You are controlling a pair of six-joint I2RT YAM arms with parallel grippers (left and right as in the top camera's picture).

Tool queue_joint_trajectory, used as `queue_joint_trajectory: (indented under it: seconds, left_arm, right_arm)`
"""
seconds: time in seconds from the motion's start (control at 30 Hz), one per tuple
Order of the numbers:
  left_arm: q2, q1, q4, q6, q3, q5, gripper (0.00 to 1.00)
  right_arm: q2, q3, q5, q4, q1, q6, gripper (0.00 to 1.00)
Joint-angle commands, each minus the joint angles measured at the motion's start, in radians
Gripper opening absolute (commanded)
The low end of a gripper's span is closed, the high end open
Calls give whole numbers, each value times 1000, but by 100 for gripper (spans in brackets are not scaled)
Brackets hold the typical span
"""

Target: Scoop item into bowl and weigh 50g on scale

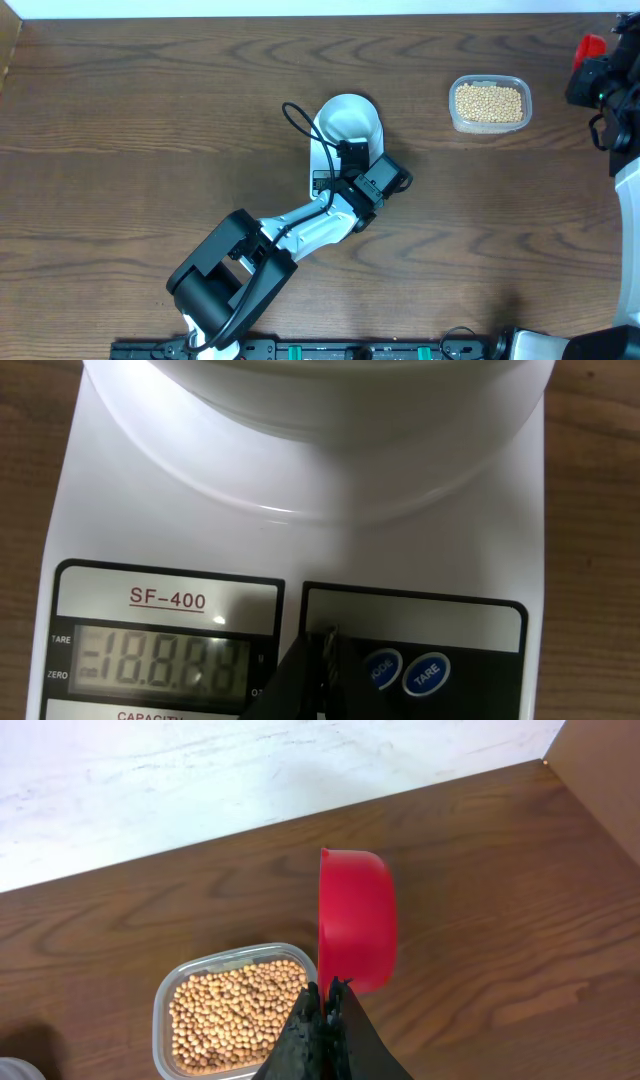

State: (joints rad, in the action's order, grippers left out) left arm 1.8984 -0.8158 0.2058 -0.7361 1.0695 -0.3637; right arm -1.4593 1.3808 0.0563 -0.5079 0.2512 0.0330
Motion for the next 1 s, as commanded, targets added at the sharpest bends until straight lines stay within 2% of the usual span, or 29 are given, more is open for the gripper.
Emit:
queue_joint_trajectory:
  seconds: [0.0, 0.97]
  left_arm:
    - [48, 1, 29, -6, -19, 38, 7]
    - [82, 1, 55, -17, -20, 64, 7]
  right_arm:
    - [0, 13, 3, 3, 4, -15, 1]
    - [0, 13, 10, 5, 3, -4, 1]
